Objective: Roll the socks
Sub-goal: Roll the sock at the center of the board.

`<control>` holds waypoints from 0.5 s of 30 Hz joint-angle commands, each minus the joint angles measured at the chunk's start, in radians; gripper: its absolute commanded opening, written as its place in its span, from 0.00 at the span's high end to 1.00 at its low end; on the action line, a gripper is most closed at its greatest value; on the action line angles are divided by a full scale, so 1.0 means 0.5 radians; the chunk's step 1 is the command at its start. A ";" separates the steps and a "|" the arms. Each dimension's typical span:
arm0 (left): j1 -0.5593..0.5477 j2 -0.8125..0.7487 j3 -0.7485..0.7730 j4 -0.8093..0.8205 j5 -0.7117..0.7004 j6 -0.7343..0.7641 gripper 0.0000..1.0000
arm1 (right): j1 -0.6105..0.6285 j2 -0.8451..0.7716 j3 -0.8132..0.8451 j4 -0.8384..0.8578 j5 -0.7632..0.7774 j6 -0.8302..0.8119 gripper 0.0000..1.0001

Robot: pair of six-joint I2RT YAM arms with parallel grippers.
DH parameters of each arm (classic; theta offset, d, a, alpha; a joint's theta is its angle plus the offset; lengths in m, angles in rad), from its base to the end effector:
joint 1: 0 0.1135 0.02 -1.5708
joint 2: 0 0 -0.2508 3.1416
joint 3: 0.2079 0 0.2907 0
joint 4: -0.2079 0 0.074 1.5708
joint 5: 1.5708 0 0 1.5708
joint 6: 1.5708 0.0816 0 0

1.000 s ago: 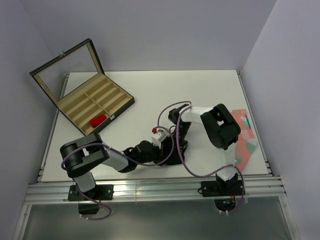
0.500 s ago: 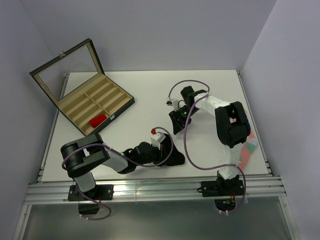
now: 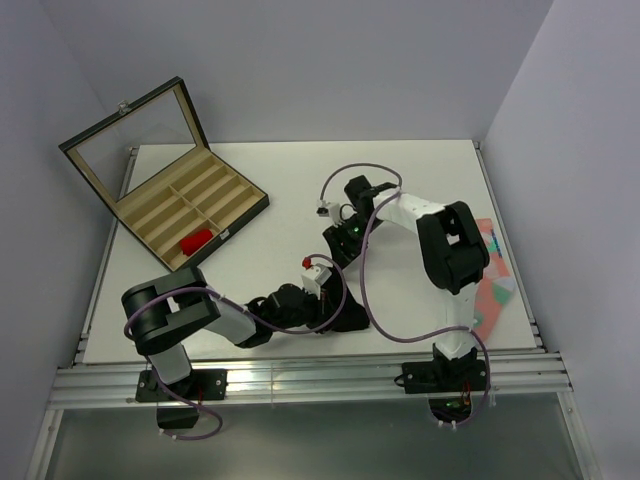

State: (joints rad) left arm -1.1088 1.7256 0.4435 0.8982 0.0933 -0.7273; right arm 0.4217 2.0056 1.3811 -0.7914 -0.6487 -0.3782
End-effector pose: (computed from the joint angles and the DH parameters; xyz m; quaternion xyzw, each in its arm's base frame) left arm 0.1452 -0.3087 0.0476 0.1826 0.8081 -0.4673 0.3086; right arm 0.3566 0.2140 0.0860 -0.3907 0.8608 0.3193 0.0664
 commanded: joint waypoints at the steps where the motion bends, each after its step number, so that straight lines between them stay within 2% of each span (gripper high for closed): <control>1: -0.037 0.059 -0.031 -0.232 0.108 0.013 1.00 | 0.061 0.048 0.005 0.070 -0.022 0.039 0.43; 9: -0.037 0.034 -0.034 -0.259 0.108 0.025 1.00 | 0.126 0.081 -0.032 0.113 0.046 0.069 0.43; 12: -0.037 0.037 -0.031 -0.256 0.117 0.022 1.00 | 0.129 0.069 -0.059 0.125 0.091 0.075 0.45; 14: -0.037 0.040 -0.037 -0.247 0.123 0.007 1.00 | 0.129 0.057 -0.081 0.138 0.119 0.066 0.56; 15: -0.037 0.034 -0.043 -0.232 0.126 -0.003 1.00 | 0.126 0.045 -0.105 0.144 0.138 0.063 0.68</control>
State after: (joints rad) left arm -1.1088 1.7256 0.4435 0.8967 0.1085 -0.7273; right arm 0.4801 2.0239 1.3659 -0.7490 -0.6365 -0.3458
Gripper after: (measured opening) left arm 0.054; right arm 0.396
